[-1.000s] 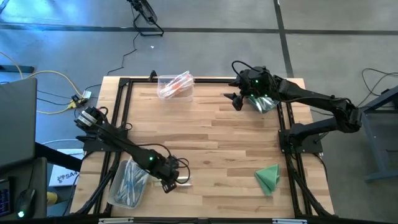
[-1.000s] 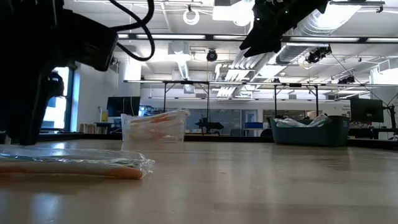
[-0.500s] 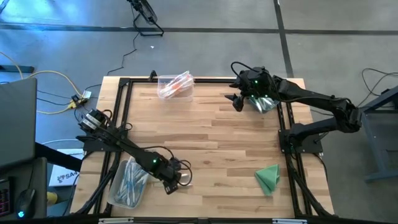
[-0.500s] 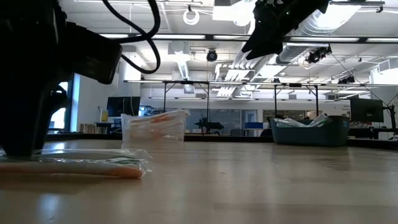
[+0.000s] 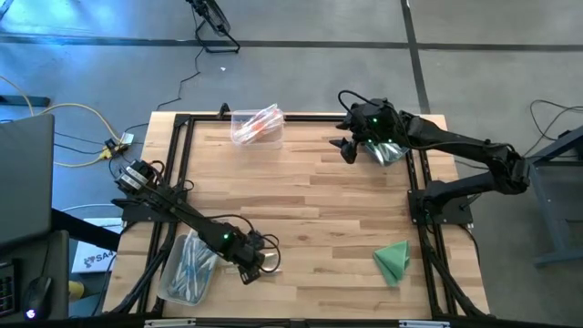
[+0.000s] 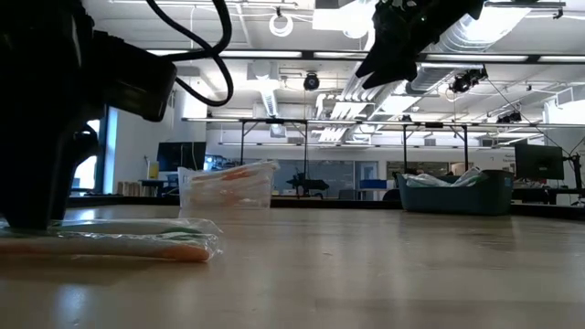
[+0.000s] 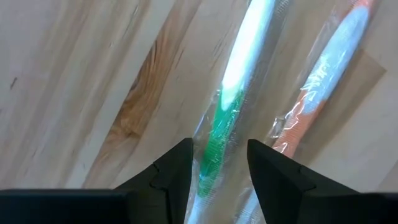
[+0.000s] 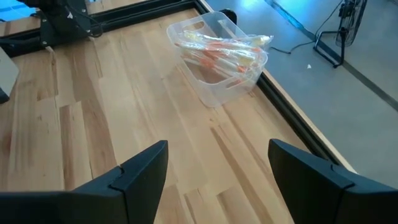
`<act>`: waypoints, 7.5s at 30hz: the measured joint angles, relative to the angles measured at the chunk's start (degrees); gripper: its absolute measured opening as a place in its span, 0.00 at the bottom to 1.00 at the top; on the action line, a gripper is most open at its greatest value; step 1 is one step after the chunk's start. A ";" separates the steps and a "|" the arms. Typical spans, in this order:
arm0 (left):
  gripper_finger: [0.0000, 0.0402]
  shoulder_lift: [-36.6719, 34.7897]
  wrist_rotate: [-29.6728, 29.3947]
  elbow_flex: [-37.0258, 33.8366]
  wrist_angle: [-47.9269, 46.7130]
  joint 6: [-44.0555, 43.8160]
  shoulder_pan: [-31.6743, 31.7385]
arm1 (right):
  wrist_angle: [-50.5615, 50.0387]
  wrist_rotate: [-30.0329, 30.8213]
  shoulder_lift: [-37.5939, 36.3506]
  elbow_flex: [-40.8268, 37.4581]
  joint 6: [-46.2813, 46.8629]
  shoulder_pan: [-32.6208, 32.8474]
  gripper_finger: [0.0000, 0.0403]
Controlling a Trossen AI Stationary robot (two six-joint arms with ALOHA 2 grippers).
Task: Pick & Place Toothbrushes
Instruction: Put the green toothbrush into the blue bin
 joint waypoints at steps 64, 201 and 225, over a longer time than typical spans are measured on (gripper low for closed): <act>0.02 -0.11 9.68 -4.17 18.43 42.36 34.88 | 16.14 -36.55 -22.00 -26.41 12.87 -18.74 0.67; 0.03 -0.17 13.51 17.86 42.39 43.43 46.53 | 80.82 -12.37 -2.51 -37.81 24.83 -1.07 0.05; 0.34 -0.17 11.65 17.86 42.60 45.33 46.45 | 80.67 -11.76 -2.46 -37.81 24.93 -1.16 0.05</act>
